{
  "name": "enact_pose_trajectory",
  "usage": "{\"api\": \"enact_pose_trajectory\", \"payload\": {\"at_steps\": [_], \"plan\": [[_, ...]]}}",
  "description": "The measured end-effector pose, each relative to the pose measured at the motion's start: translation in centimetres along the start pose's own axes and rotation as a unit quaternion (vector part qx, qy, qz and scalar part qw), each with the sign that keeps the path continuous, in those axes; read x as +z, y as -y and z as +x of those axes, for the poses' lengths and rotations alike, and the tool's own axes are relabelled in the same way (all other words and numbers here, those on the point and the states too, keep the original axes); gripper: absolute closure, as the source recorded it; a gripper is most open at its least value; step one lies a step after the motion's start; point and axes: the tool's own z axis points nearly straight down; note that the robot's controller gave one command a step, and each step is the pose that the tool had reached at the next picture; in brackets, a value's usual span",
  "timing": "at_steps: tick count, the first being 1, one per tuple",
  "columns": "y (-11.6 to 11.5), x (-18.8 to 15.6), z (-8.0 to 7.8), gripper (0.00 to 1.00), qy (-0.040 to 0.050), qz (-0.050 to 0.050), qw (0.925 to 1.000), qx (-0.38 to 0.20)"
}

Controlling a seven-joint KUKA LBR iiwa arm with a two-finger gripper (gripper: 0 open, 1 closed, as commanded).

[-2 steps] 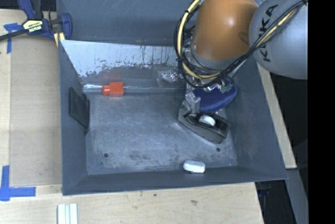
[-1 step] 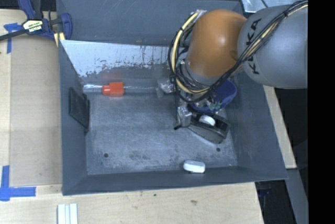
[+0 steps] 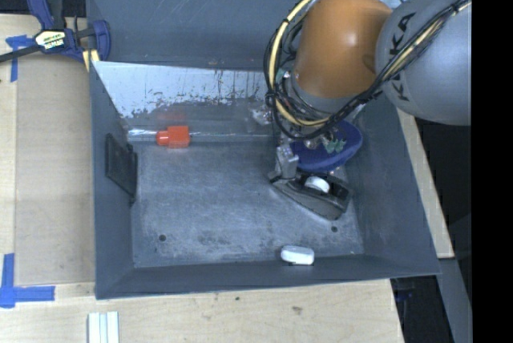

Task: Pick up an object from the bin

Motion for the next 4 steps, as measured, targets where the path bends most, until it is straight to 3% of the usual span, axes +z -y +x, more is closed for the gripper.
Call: {"api": "enact_pose_trajectory", "payload": {"at_steps": [1, 2, 3, 4], "plan": [[-3.1, 4.5, -2.0, 0.00, -0.0047, -0.002, 0.9996, -0.029], [0.4, 1.0, -2.2, 0.00, -0.0005, 0.000, 0.9904, -0.138], [-6.7, 4.3, -2.4, 0.00, -0.0038, -0.002, 0.9937, -0.112], [-8.8, -0.4, -4.4, 0.00, -0.0002, -0.001, 0.9889, 0.148]]}}
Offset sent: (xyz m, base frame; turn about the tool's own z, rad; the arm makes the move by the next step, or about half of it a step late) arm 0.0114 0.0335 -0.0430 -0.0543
